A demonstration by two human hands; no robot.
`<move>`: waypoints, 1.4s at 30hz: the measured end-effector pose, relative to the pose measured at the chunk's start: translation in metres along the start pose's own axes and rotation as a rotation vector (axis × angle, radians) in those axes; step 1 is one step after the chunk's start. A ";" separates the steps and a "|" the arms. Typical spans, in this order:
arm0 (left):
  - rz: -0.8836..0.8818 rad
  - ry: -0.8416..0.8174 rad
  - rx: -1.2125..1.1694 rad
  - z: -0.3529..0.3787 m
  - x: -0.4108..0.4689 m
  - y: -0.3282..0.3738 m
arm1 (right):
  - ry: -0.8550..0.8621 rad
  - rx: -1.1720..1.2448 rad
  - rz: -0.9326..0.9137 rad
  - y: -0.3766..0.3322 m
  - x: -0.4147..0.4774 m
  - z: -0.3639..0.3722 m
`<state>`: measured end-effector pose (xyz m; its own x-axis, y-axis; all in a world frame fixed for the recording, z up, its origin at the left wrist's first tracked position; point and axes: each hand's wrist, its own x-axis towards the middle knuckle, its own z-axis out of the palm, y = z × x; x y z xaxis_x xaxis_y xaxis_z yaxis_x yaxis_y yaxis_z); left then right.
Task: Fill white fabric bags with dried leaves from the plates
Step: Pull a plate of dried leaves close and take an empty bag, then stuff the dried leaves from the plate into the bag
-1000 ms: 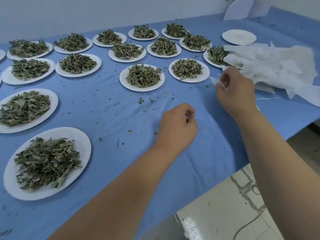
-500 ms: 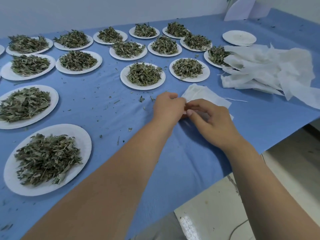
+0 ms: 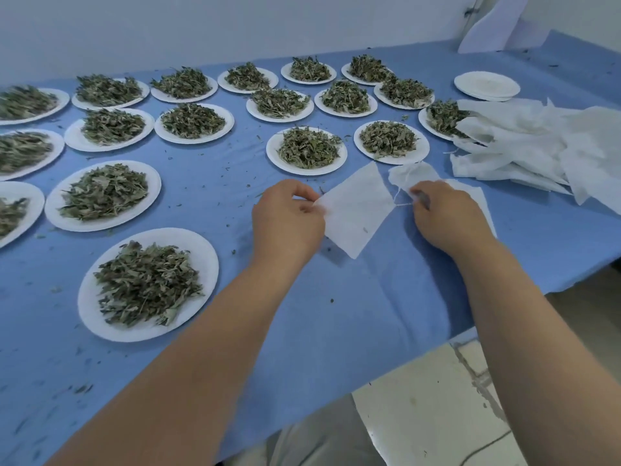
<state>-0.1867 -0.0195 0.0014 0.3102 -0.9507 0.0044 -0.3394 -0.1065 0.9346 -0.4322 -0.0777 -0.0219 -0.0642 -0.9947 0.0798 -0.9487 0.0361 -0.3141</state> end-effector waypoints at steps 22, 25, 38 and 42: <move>0.093 0.211 -0.099 -0.235 -0.043 -0.062 | -0.364 1.369 -0.276 -0.294 -0.092 0.054; 0.110 0.207 -0.089 -0.262 -0.037 -0.067 | -0.369 1.187 -0.486 -0.325 -0.093 0.055; 0.373 0.655 -0.023 -0.291 -0.001 -0.115 | 0.112 0.927 -0.672 -0.330 -0.078 0.070; 0.430 0.547 0.126 -0.278 -0.001 -0.114 | 0.136 0.771 -0.811 -0.333 -0.090 0.071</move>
<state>0.0989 0.0743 -0.0063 0.5158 -0.6368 0.5731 -0.6222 0.1814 0.7616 -0.0885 -0.0071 0.0078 0.4061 -0.6772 0.6136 -0.2838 -0.7317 -0.6197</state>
